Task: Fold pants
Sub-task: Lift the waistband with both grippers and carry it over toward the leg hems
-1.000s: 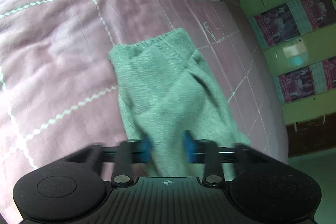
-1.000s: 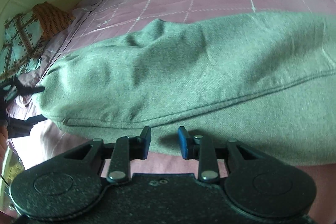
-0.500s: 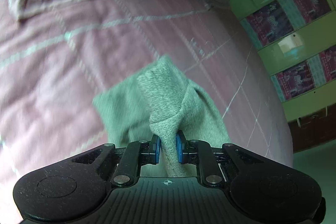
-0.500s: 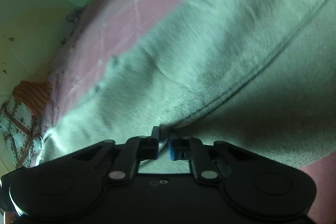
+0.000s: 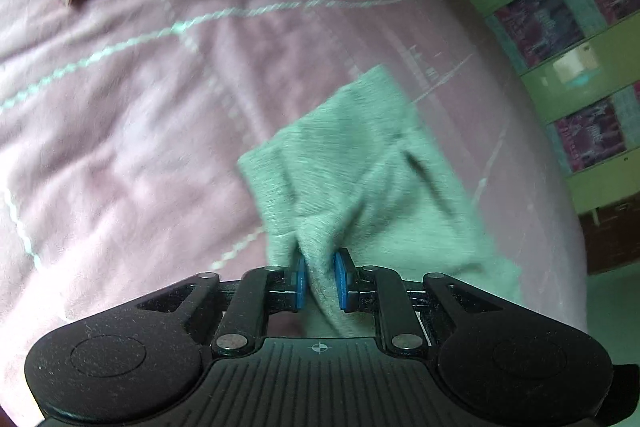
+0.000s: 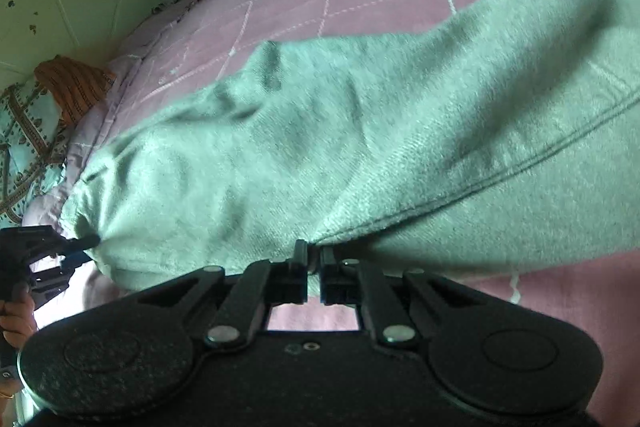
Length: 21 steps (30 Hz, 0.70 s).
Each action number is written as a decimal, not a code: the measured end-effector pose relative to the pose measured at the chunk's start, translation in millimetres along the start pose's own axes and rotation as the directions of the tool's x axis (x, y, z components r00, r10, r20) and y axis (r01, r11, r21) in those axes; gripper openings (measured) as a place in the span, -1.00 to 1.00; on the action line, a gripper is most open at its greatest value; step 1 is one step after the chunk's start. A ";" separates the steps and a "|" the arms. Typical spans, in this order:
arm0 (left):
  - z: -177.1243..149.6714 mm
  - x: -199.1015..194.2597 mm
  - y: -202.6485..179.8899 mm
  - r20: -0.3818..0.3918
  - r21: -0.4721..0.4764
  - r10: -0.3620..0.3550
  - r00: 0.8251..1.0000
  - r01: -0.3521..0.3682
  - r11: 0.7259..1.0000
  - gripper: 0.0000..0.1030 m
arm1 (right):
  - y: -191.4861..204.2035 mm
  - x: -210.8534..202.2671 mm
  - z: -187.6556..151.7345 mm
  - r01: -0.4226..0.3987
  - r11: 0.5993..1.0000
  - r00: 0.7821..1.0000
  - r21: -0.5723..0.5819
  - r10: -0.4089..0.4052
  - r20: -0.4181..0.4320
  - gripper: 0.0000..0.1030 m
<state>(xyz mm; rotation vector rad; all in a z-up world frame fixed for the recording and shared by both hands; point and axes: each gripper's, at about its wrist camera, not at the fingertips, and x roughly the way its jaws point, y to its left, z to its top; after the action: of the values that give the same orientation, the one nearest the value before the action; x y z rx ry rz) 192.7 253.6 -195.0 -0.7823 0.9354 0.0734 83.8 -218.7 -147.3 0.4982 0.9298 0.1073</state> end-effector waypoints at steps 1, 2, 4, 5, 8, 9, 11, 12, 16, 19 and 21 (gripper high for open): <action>-4.0 -7.9 -3.8 0.020 0.008 -0.013 1.000 0.013 1.000 -0.69 | 2.8 -5.0 5.9 -0.026 1.000 0.999 0.014 0.026 0.020 -0.89; -4.5 -13.6 -5.1 0.031 0.010 -0.017 0.999 0.016 1.000 -0.69 | 6.9 -13.2 9.6 -0.051 0.999 0.998 0.009 0.050 0.049 -0.89; -6.3 -17.7 -1.8 0.028 0.007 -0.005 1.000 0.005 1.000 -0.69 | 11.3 -22.2 11.9 -0.073 0.997 0.995 -0.018 0.074 0.069 -0.89; -7.9 -17.1 2.0 0.027 0.019 0.009 1.000 -0.010 1.000 -0.69 | 8.8 -22.5 10.6 -0.080 0.997 0.995 -0.012 0.081 0.058 -0.89; -8.1 -15.6 16.6 0.024 -0.026 0.015 1.000 -0.015 1.000 -0.69 | 6.3 -20.5 2.2 -0.089 0.996 0.996 -0.004 0.089 0.017 -0.99; -8.7 -16.7 18.9 0.024 -0.037 0.012 1.000 -0.011 0.999 -0.69 | 6.3 -21.1 -1.2 -0.107 0.994 0.994 -0.001 0.107 0.009 -0.99; -10.1 -19.4 18.0 0.031 -0.051 0.008 0.999 -0.006 0.999 -0.69 | 20.8 -18.3 -6.8 -0.071 0.996 0.997 -0.060 0.072 0.019 -0.95; -10.6 -21.6 18.1 0.034 -0.060 -0.002 0.999 0.004 0.998 -0.69 | 24.5 -19.7 -8.3 -0.022 0.995 0.999 -0.101 0.025 0.029 -0.86; -5.7 -21.8 12.7 0.033 -0.078 -0.045 0.998 0.048 0.996 -0.22 | 17.0 -11.0 -4.3 -0.069 0.998 0.997 -0.003 0.069 -0.021 -0.57; -5.3 -19.4 6.2 0.073 -0.084 -0.010 0.997 0.016 0.996 0.55 | 13.6 -4.8 0.5 -0.075 0.996 0.997 0.051 0.076 -0.033 -0.35; -4.5 -12.6 3.7 0.064 -0.081 -0.002 0.998 0.007 0.997 0.55 | 9.5 -1.1 1.8 -0.084 0.991 0.995 0.105 0.089 -0.041 -0.35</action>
<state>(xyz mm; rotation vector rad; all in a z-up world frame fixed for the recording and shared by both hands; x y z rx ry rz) 180.5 256.8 -189.3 -0.8522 0.8743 0.1323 85.7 -211.3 -141.3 0.6344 0.9622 0.1505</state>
